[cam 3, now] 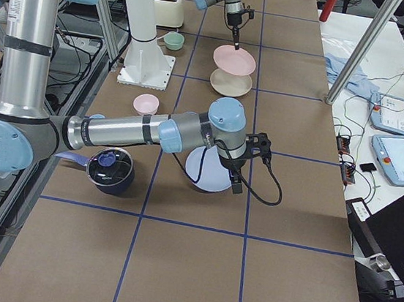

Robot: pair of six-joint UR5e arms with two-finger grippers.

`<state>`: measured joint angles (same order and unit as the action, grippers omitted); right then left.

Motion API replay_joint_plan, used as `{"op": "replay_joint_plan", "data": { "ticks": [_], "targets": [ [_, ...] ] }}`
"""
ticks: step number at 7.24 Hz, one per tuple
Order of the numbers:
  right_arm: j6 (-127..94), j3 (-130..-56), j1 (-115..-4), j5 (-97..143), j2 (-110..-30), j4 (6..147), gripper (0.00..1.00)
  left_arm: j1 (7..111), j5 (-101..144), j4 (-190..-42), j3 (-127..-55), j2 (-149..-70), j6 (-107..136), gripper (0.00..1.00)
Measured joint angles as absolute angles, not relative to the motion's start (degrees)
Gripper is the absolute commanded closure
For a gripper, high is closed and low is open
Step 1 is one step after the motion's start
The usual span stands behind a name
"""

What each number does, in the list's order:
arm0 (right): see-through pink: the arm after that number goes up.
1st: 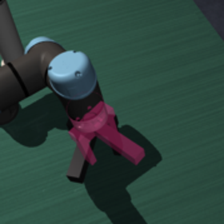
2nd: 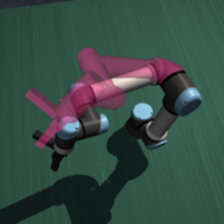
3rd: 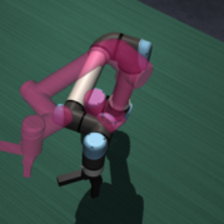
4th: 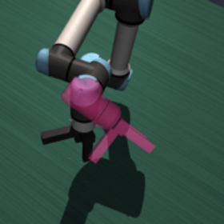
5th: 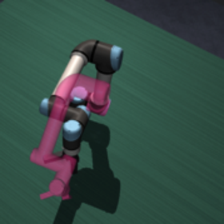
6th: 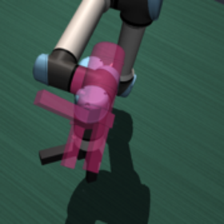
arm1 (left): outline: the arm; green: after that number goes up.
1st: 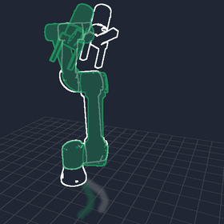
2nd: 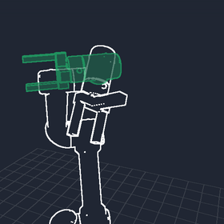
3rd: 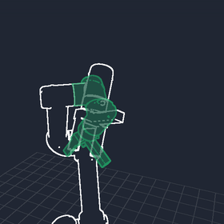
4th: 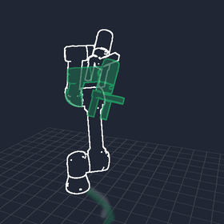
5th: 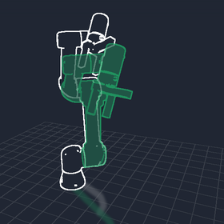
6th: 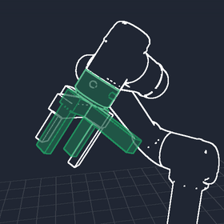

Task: Stack three plates with pink and blue
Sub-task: 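Lower the pink plate onto the cream plate and open the left gripper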

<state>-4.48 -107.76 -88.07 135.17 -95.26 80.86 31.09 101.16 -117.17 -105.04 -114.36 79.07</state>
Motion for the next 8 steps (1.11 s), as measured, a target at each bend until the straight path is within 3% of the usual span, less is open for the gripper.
{"op": "replay_joint_plan", "data": {
  "ticks": [6, 7, 8],
  "targets": [
    [-4.5, -107.8, -88.1, 135.2, -95.2, 80.9, 0.0, 28.1, 96.0, -117.1, -97.0, -119.0, 81.3, 1.0],
    [-4.5, -107.8, -88.1, 135.2, -95.2, 80.9, 0.0, 27.7, 95.9, -117.1, -96.8, -119.1, 81.4, 0.96],
    [-4.5, -107.8, -88.1, 135.2, -95.3, 80.9, 0.0, 27.3, 95.9, -117.2, -96.7, -119.1, 81.5, 0.84]
  ]
}}
